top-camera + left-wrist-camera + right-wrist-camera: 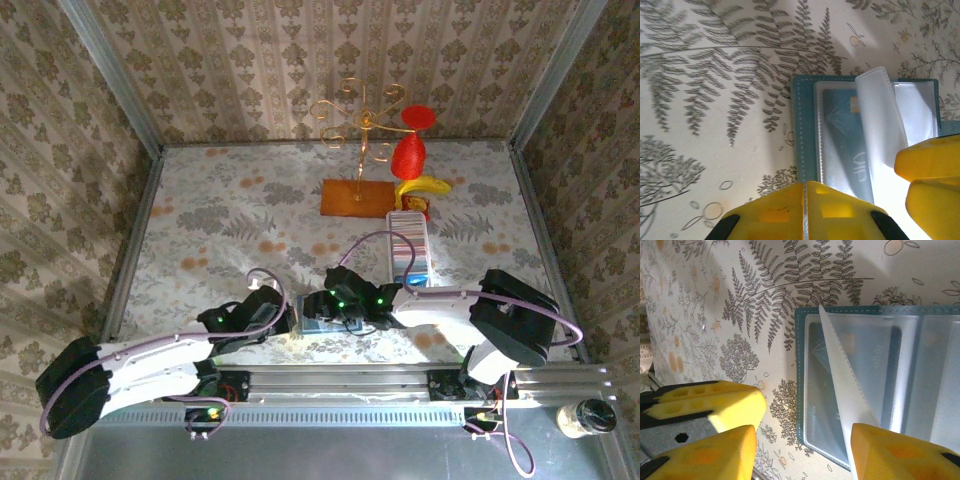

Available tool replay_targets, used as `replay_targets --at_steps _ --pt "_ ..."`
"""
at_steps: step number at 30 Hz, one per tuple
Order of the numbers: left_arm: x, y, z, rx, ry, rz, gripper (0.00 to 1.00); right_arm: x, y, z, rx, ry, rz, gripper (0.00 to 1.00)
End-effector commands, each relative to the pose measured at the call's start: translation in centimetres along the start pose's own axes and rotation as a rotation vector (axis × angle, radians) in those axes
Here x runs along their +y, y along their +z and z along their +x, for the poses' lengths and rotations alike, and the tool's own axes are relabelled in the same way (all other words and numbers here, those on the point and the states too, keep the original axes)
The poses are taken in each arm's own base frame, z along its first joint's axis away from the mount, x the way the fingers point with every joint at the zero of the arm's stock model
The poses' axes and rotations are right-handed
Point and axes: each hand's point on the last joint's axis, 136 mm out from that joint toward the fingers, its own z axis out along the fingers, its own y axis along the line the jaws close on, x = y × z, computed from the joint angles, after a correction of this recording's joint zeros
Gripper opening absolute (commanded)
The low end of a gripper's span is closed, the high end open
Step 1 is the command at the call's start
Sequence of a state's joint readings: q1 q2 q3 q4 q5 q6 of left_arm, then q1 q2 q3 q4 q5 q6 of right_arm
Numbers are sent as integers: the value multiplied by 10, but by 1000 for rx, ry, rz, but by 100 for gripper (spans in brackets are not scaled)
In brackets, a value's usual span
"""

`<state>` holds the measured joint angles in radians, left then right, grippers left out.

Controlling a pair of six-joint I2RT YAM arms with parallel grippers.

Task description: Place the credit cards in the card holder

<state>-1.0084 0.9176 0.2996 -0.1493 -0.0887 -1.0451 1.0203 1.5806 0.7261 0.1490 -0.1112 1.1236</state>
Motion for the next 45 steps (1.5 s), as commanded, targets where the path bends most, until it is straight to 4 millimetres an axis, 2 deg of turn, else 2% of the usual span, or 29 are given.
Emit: replay_targets --at_steps 1,11,18,22,26,28,31,33,35,37,39,41,45 --pt "25 -7 1 -30 -6 -91 11 14 5 1 10 2 -44 53" --pt "49 -32 -11 -130 -49 -165 15 55 11 2 21 -38 -168 53" --pt "61 -46 -17 -183 -71 -202 24 103 8 2 47 -80 -315 53" --pt "59 -52 -24 -218 -66 -186 27 124 -5 -5 31 -184 -377 54" --pt "54 -54 -28 -228 -66 -165 28 120 -31 -23 20 -299 -335 54" --pt "46 -53 -28 -220 -52 -138 29 113 -50 -36 -16 -358 -303 54" --pt "32 -49 -30 -210 -26 -90 31 100 -91 -61 -140 -572 -219 55" --pt "21 -46 -32 -194 1 -64 33 86 -117 -73 -219 -824 -125 57" --pt "12 -43 -32 -174 29 -49 35 68 -136 -75 -262 -1126 -9 59" --pt "5 -40 -33 -155 48 -43 39 43 -149 -71 -216 -1441 105 59" --pt "-2 -36 -32 -137 58 -30 44 7 -162 -57 -55 -1665 175 64" --pt "-5 -32 -32 -132 53 -9 46 -26 -172 -59 51 -1755 255 67" --pt "-11 -27 -32 -139 45 40 49 -90 -183 -86 195 -1808 449 69"
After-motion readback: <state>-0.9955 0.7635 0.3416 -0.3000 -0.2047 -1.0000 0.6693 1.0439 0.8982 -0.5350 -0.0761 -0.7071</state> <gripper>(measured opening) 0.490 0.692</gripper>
